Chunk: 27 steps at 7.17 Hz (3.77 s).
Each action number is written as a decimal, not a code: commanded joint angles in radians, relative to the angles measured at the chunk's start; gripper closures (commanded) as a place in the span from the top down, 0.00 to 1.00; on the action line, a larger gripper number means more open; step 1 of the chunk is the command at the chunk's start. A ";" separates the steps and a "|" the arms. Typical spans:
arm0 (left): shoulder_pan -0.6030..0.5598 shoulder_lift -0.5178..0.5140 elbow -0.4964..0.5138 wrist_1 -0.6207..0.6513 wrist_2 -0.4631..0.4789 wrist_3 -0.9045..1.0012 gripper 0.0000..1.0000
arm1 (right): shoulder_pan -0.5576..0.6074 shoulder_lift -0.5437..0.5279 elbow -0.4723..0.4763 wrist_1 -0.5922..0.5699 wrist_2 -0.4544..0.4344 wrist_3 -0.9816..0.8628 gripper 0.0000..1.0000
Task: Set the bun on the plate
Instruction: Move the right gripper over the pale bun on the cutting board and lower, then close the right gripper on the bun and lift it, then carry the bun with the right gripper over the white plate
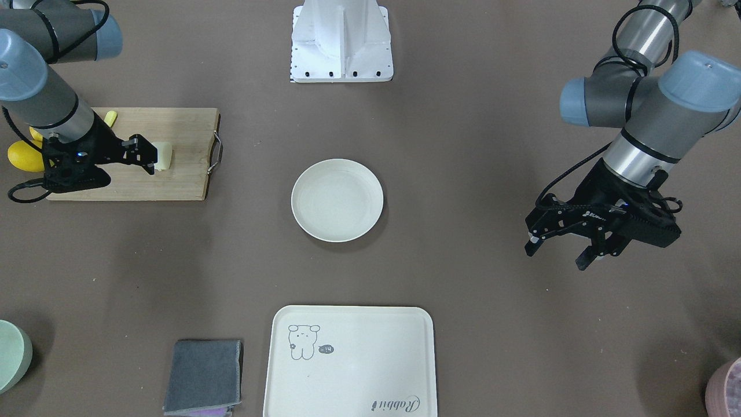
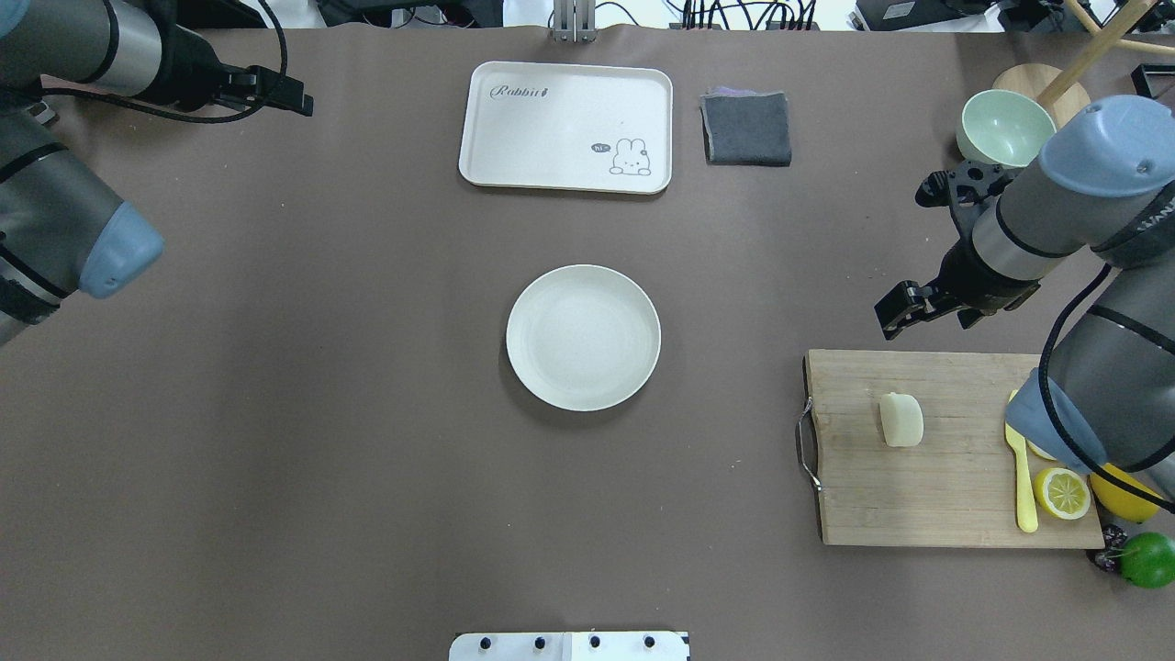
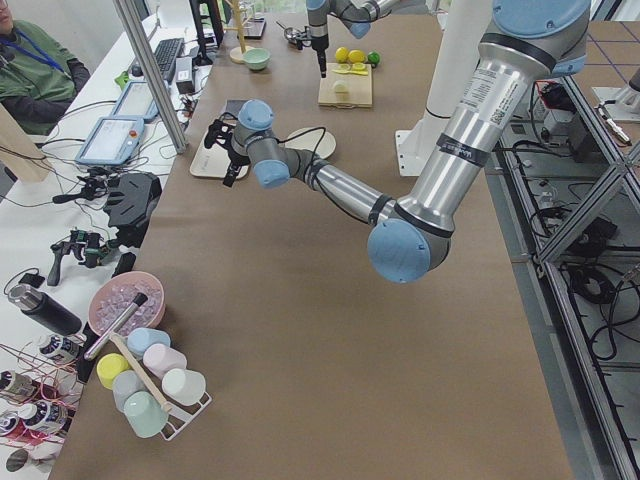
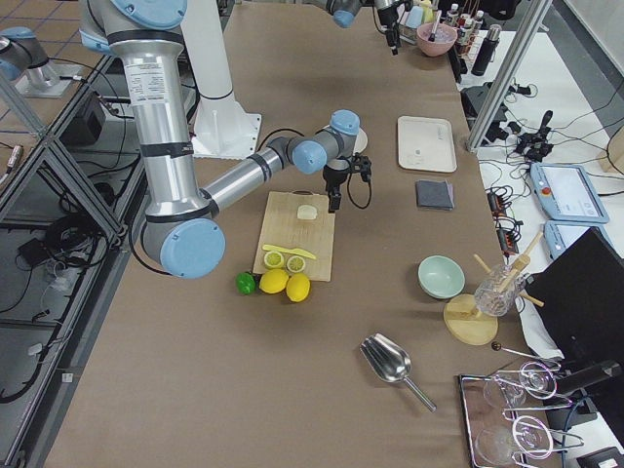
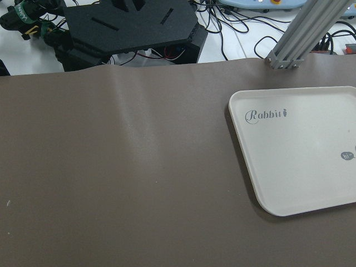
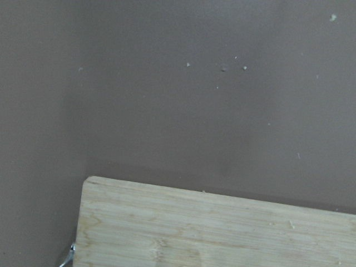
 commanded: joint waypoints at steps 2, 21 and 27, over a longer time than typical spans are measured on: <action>-0.012 -0.001 0.006 0.002 0.004 0.028 0.97 | -0.096 -0.028 0.004 0.000 -0.038 0.015 1.00; -0.033 0.029 -0.011 -0.011 0.066 0.019 0.97 | -0.073 0.484 -0.123 0.000 -0.068 -0.008 0.00; -0.035 0.043 -0.009 -0.011 0.070 0.013 0.97 | -0.211 0.568 -0.369 0.278 -0.158 0.006 0.00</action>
